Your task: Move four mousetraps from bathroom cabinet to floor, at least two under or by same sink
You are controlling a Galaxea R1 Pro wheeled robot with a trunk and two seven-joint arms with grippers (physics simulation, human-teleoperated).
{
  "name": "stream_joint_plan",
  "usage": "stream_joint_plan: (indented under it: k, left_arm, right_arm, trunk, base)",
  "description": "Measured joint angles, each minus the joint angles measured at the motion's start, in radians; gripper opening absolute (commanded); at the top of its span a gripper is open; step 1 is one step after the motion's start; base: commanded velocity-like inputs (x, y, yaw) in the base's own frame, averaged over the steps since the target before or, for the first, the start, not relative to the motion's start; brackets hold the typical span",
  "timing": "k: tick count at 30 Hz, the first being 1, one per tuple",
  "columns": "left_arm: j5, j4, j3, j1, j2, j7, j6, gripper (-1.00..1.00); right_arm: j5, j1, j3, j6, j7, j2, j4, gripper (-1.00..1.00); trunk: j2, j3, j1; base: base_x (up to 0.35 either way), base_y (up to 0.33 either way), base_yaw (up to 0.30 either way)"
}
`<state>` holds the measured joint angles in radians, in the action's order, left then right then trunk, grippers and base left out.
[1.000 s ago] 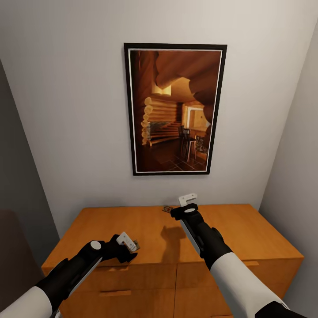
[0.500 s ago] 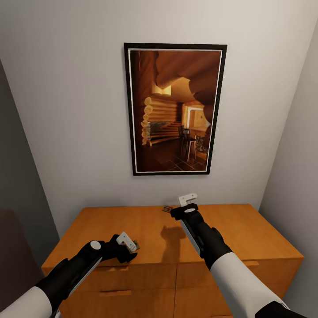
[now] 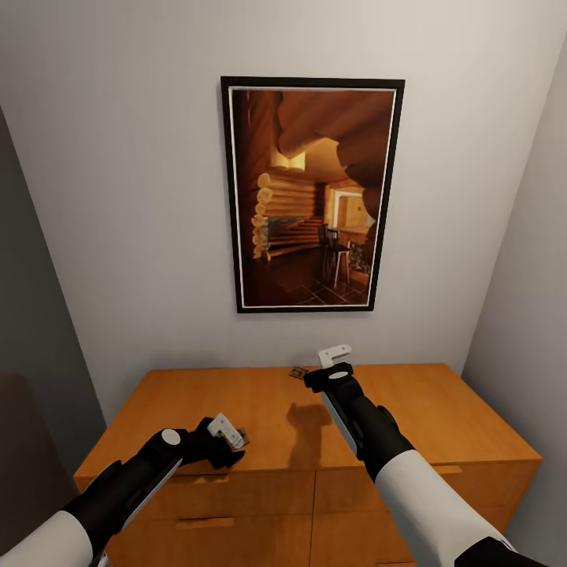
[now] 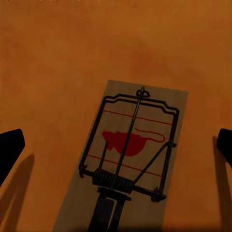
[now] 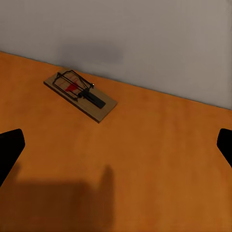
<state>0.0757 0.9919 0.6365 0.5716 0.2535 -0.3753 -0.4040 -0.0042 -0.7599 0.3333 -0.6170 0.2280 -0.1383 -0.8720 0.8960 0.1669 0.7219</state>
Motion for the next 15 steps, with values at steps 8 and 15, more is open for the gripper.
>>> stream_joint_plan:
  k: [8,15]
  left_arm:
    - [0.002,0.0,0.0,0.0,0.002,0.0,-0.001,-1.0]
    - [-0.013,-0.005,-0.023,0.001,0.002,0.003,0.002,-1.0]
  right_arm:
    - [0.0,0.0,0.0,0.0,0.0,0.0,0.0,1.0]
    - [0.0,0.0,0.0,0.0,0.0,0.0,0.0,1.0]
  trunk:
    - [0.0,0.0,0.0]
    - [0.0,0.0,0.0]
  base:
    - [0.0,0.0,0.0]
    - [0.0,0.0,0.0]
